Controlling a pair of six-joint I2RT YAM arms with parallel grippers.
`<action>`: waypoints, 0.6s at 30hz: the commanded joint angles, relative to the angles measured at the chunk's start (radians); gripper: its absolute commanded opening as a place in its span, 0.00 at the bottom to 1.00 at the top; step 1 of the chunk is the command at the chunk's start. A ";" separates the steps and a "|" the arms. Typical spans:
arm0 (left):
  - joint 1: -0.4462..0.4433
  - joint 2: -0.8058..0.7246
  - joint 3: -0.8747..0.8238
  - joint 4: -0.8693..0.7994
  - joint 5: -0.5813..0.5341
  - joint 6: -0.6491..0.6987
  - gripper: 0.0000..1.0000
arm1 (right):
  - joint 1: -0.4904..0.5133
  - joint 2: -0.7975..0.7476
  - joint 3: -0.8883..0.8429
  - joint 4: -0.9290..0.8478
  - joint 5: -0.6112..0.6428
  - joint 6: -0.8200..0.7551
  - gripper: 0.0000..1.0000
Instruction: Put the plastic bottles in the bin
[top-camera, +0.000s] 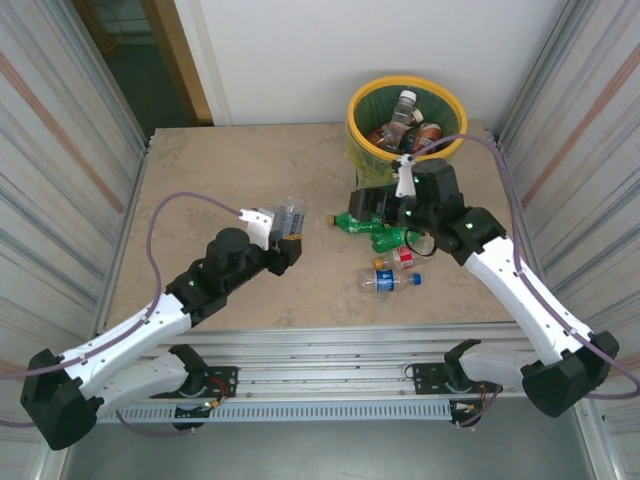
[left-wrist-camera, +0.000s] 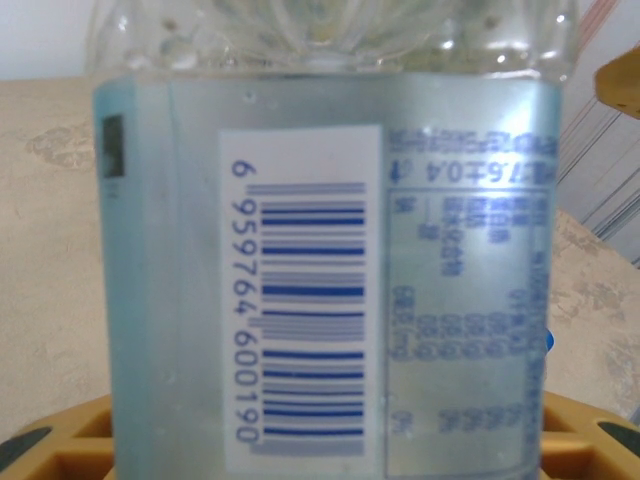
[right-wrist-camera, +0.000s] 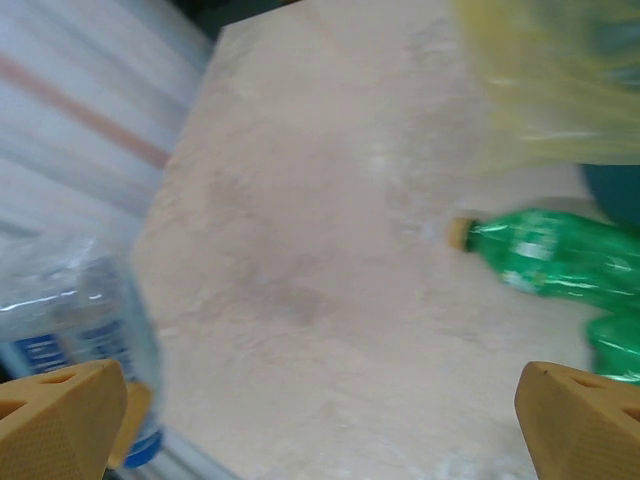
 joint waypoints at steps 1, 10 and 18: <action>0.007 -0.027 -0.011 0.056 0.027 0.050 0.52 | 0.072 0.048 0.062 0.095 -0.074 0.040 0.98; 0.007 -0.028 -0.008 0.077 0.080 0.070 0.52 | 0.190 0.194 0.159 0.130 -0.126 0.007 0.99; 0.007 -0.030 -0.010 0.100 0.118 0.084 0.52 | 0.219 0.281 0.188 0.156 -0.188 0.005 0.91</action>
